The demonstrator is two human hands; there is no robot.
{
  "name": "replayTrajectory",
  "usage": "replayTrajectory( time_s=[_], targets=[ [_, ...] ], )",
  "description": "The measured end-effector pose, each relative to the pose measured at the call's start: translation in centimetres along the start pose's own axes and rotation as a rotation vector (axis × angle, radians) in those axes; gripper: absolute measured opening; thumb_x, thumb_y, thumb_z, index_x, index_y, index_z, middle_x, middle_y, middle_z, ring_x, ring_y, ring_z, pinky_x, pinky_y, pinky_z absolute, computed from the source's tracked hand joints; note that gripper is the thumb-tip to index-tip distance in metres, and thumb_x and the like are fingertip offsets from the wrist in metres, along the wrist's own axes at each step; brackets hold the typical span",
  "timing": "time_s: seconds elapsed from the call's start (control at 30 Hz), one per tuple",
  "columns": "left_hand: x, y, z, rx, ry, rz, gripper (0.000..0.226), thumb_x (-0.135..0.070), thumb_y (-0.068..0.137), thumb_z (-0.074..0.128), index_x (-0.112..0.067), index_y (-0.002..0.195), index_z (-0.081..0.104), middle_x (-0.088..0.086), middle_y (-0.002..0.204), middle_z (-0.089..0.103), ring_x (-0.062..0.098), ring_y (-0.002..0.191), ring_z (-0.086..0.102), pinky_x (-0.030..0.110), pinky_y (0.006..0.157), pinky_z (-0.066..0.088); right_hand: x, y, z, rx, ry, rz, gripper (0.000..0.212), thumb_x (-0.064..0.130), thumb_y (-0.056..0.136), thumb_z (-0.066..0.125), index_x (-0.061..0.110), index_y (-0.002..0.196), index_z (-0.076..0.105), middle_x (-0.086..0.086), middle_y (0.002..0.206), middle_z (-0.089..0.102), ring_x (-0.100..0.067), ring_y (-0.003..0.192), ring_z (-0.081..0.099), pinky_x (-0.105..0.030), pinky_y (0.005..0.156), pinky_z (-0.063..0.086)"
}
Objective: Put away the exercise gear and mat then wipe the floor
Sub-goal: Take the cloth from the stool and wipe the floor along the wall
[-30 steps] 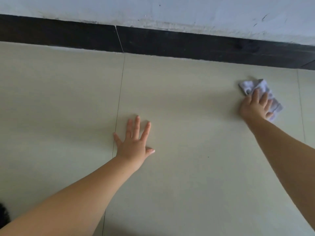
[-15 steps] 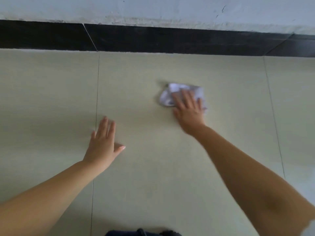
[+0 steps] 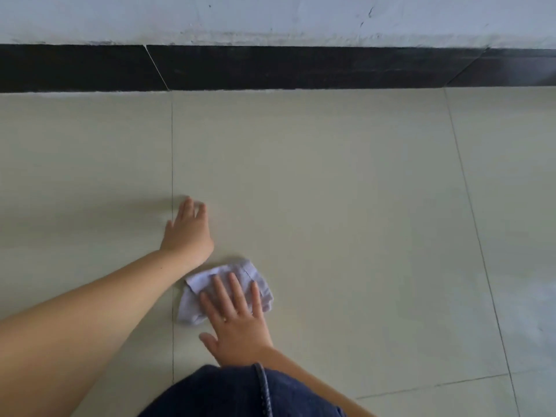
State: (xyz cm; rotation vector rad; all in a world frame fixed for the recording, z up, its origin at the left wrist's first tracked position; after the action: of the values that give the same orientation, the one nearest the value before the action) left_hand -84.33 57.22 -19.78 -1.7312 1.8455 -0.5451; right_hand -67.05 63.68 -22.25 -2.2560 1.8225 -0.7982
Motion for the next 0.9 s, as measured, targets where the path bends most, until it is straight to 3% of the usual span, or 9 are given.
replayTrajectory(
  time_s=[0.07, 0.13, 0.3, 0.4, 0.53, 0.67, 0.73, 0.8, 0.9],
  targets=[
    [0.0, 0.2, 0.0, 0.004, 0.008, -0.008, 0.062, -0.011, 0.095, 0.039, -0.015, 0.151, 0.011, 0.011, 0.159, -0.006, 0.025, 0.148, 0.001, 0.047, 0.117, 0.014, -3.2, 0.2, -0.4, -0.016, -0.053, -0.043, 0.059, 0.048, 0.087, 0.029, 0.027, 0.140, 0.045, -0.002, 0.152, 0.036, -0.027, 0.142, 0.028, -0.058, 0.106, 0.030],
    [-0.1, 0.0, 0.3, 0.012, 0.029, 0.018, 0.063, -0.014, 0.096, 0.038, -0.019, 0.151, 0.010, 0.010, 0.159, -0.008, 0.023, 0.148, -0.002, 0.049, 0.117, 0.014, -10.2, 0.1, -1.7, -0.084, -0.002, 0.173, 0.061, 0.042, 0.084, 0.033, 0.023, 0.140, 0.046, -0.007, 0.149, 0.040, -0.031, 0.137, 0.037, -0.062, 0.100, 0.038],
    [-1.9, -1.3, 1.6, 0.074, 0.089, 0.125, 0.065, -0.018, 0.096, 0.038, -0.021, 0.152, 0.004, 0.008, 0.159, -0.015, 0.022, 0.147, -0.010, 0.050, 0.117, 0.010, -29.3, -5.4, -8.0, -0.282, 0.384, 1.057, 0.057, 0.041, 0.100, 0.025, 0.027, 0.152, 0.007, -0.005, 0.161, -0.003, -0.028, 0.147, -0.006, -0.055, 0.116, 0.003],
    [-3.2, -1.4, 1.9, 0.090, 0.103, 0.142, 0.065, -0.018, 0.096, 0.038, -0.021, 0.152, 0.005, 0.008, 0.158, -0.016, 0.024, 0.147, -0.010, 0.051, 0.117, 0.011, -29.1, -5.1, -8.8, -0.257, 0.472, 1.240, 0.059, 0.043, 0.101, 0.025, 0.024, 0.153, 0.005, -0.005, 0.160, -0.008, -0.030, 0.146, -0.010, -0.056, 0.114, -0.002],
    [-4.3, -1.2, 1.8, 0.091, 0.105, 0.079, 0.064, -0.016, 0.095, 0.040, -0.021, 0.151, 0.009, 0.009, 0.159, -0.013, 0.027, 0.147, -0.006, 0.052, 0.117, 0.012, -15.0, -1.1, -4.0, -0.242, 0.287, 0.877, 0.068, 0.044, 0.096, 0.038, 0.018, 0.152, 0.011, -0.013, 0.159, -0.003, -0.039, 0.145, -0.003, -0.063, 0.110, -0.001],
    [-4.5, -0.9, 1.4, 0.097, 0.176, 0.072, 0.064, -0.015, 0.095, 0.040, -0.020, 0.151, 0.011, 0.010, 0.159, -0.008, 0.027, 0.147, -0.001, 0.052, 0.116, 0.016, -1.7, -1.0, -0.5, -0.117, 0.123, 0.388, 0.066, 0.049, 0.085, 0.033, 0.018, 0.143, 0.042, -0.012, 0.153, 0.025, -0.039, 0.142, 0.019, -0.066, 0.104, 0.028],
    [-4.3, -0.7, 1.2, 0.105, 0.194, 0.082, 0.063, -0.016, 0.094, 0.040, -0.021, 0.151, 0.012, 0.010, 0.160, -0.006, 0.027, 0.147, 0.001, 0.053, 0.115, 0.017, -2.5, -1.0, -0.9, 0.020, 0.085, 0.117, 0.061, 0.044, 0.091, 0.032, 0.021, 0.147, 0.034, -0.005, 0.158, 0.014, -0.033, 0.146, 0.007, -0.064, 0.108, 0.023],
    [-4.1, -0.8, 1.1, 0.105, 0.210, 0.091, 0.062, -0.017, 0.095, 0.040, -0.021, 0.151, 0.012, 0.010, 0.160, -0.005, 0.026, 0.147, 0.002, 0.053, 0.114, 0.018, -8.5, -1.1, -1.3, -0.088, -0.009, 0.048, 0.056, 0.038, 0.088, 0.038, 0.024, 0.142, 0.042, -0.003, 0.153, 0.033, -0.030, 0.142, 0.027, -0.060, 0.105, 0.033],
    [-4.2, -0.8, 1.1, 0.094, 0.226, 0.100, 0.061, -0.018, 0.095, 0.039, -0.019, 0.150, 0.013, 0.012, 0.159, -0.005, 0.028, 0.147, 0.003, 0.053, 0.113, 0.021, -22.2, -3.6, -3.7, -0.243, 0.066, 0.463, 0.061, 0.034, 0.084, 0.035, 0.023, 0.144, 0.039, -0.009, 0.148, 0.039, -0.030, 0.138, 0.031, -0.060, 0.101, 0.036]
  ],
)
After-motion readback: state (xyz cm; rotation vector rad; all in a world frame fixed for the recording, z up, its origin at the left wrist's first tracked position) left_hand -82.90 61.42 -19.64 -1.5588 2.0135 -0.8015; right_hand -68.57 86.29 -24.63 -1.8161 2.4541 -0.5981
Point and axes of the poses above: each hand's wrist, its own y-axis towards the middle knuckle, its own z-axis out of the palm, x = y × z, the point moved 3 cm from there along y, towards the middle knuckle
